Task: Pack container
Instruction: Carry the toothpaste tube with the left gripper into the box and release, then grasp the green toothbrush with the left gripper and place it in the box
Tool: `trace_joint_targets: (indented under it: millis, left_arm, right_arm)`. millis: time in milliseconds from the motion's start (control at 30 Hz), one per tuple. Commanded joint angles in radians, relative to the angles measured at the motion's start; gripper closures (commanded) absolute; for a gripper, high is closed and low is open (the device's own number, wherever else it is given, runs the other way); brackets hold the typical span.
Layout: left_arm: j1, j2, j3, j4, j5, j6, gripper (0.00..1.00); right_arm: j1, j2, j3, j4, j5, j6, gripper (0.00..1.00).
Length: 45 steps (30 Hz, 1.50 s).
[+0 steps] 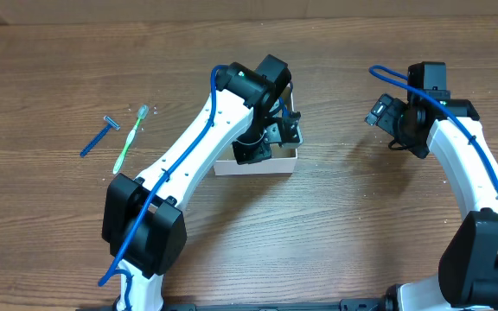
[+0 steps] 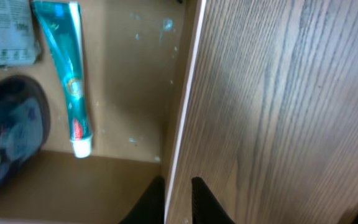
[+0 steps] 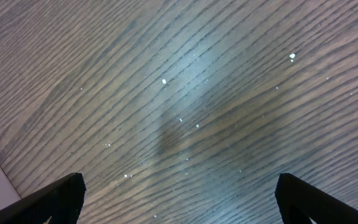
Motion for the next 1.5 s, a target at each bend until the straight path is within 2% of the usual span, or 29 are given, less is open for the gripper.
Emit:
trace_joint_targets:
  millis: [0,33,100,167,200,267,400,533,633,833,1000,1233,1367,1400,1467]
  left_arm:
    - [0.002,-0.025,0.202,-0.024,-0.032,-0.189,0.56]
    - [0.014,-0.025,0.257,-0.024,-0.086,-0.296,0.41]
    - [0.047,-0.025,0.295,-0.027,-0.17,-0.419,0.37]
    - [0.129,-0.025,0.299,-0.044,-0.164,-0.534,0.32]
    - [0.181,-0.025,0.298,-0.06,-0.112,-0.562,0.0]
    - [0.304,-0.025,0.298,-0.073,0.028,-0.577,0.0]
    - [0.532,-0.025,0.238,-0.062,0.058,-0.656,0.0]
    - [0.657,-0.025,0.016,0.035,0.08,-0.664,0.0]
    - [0.672,-0.025,-0.169,0.163,0.081,-0.666,0.0]
    - [0.673,-0.023,-0.396,0.427,0.053,-0.666,0.0]
    - [0.674,-0.022,-0.423,0.515,-0.062,-0.628,0.0]
    - [0.674,-0.018,-0.557,0.702,-0.077,-0.592,0.0]
    - [0.674,0.01,-0.566,0.723,-0.076,-0.587,0.0]
    - [0.674,0.019,-0.566,0.726,-0.076,-0.587,0.03]
    - [0.674,0.045,-0.567,0.731,-0.06,-0.588,0.2]
  right_arm:
    - [0.0,0.006,0.023,0.003,0.01,0.001,0.0]
    - [0.0,0.006,0.023,0.003,0.01,0.001,0.0]
    - [0.0,0.006,0.023,0.003,0.01,0.002,0.0]
    - [0.0,0.006,0.023,0.003,0.01,0.001,0.0]
    - [0.0,0.006,0.023,0.003,0.01,0.001,0.0]
    - [0.0,0.006,0.023,0.003,0.01,0.001,0.0]
    - [0.0,0.006,0.023,0.003,0.01,0.001,0.0]
    - [0.0,0.006,0.023,0.003,0.01,0.001,0.0]
    - [0.0,0.006,0.023,0.003,0.01,0.001,0.0]
    - [0.0,0.006,0.023,0.003,0.01,0.001,0.0]
    - [0.0,0.006,0.023,0.003,0.01,0.001,0.0]
    - [0.0,0.006,0.023,0.003,0.01,0.001,0.0]
    - [0.0,0.006,0.023,0.003,0.01,0.001,0.0]
    - [0.0,0.006,0.023,0.003,0.01,0.001,0.0]
    - [0.0,0.006,0.023,0.003,0.01,0.001,0.0]
